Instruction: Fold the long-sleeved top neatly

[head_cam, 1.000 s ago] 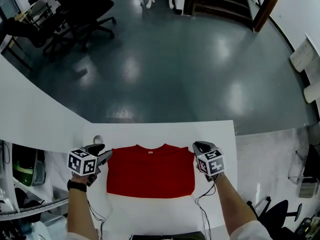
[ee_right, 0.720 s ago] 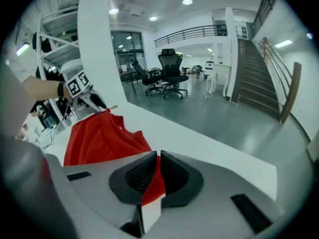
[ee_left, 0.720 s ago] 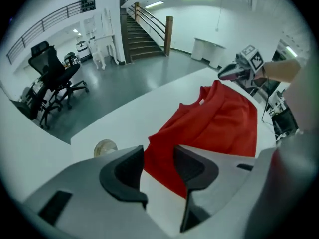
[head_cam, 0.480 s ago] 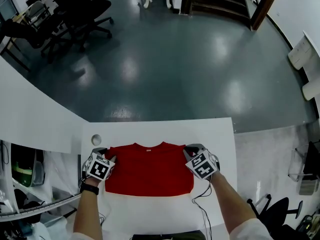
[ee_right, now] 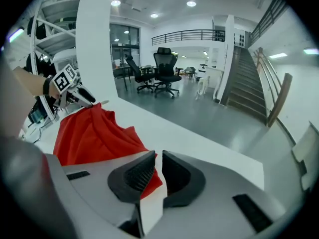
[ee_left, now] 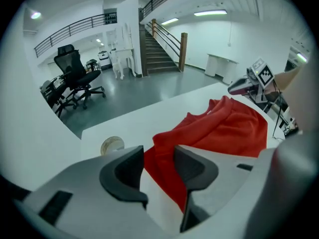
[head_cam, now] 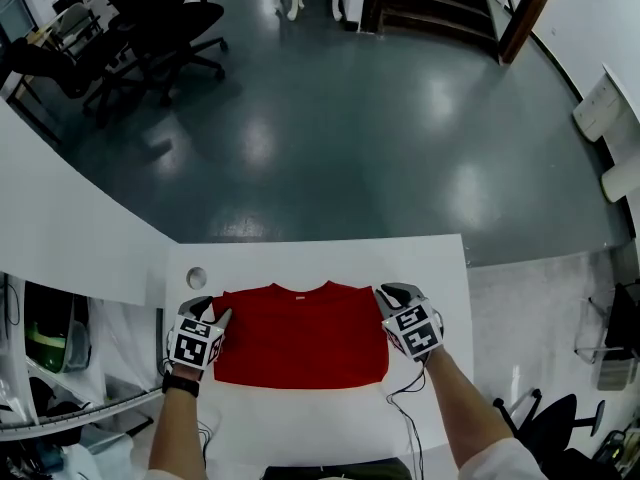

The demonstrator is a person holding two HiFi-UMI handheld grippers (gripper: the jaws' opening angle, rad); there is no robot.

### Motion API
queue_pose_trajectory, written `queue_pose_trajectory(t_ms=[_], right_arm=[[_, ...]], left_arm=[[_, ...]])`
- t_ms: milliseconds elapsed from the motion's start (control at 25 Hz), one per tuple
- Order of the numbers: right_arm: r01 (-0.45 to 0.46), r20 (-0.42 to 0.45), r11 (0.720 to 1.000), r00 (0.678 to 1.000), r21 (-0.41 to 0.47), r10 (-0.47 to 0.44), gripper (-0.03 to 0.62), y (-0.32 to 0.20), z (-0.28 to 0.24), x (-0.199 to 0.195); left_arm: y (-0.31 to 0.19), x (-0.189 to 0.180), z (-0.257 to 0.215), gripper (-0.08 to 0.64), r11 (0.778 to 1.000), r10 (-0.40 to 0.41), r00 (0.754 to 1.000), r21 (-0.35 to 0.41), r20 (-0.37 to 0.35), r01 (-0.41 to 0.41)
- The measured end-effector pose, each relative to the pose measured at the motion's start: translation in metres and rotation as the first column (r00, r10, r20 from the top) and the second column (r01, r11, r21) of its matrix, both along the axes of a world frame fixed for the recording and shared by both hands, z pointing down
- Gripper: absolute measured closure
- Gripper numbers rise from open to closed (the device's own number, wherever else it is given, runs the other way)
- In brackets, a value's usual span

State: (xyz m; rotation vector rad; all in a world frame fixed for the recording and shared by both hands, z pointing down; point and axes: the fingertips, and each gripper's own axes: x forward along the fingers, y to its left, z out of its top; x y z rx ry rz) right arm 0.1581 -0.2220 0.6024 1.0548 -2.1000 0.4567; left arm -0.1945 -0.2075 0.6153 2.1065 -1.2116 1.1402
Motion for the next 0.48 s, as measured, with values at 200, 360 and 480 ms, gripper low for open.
queue_pose_trajectory(t_ms=[200, 360, 480], right_arm=[[-0.051, 0.074, 0.998, 0.996, -0.039, 0.053, 0.534, 0.028, -0.008, 0.001], [-0.069, 0.088, 0.995, 0.993, -0.072, 0.075, 0.532, 0.065, -0.006, 0.004], [-0.111, 0.088, 0.993, 0.989, -0.049, 0.115, 0.54, 0.078, -0.009, 0.009]], left_arm=[[0.024, -0.003, -0.007, 0.374, 1.0, -0.013, 0.999, 0.011, -0.05, 0.014], [0.05, -0.008, -0.007, 0.376, 1.0, -0.014, 0.996, 0.002, -0.088, 0.015], [0.066, -0.012, -0.007, 0.379, 0.999, -0.035, 0.992, 0.007, -0.124, 0.036]])
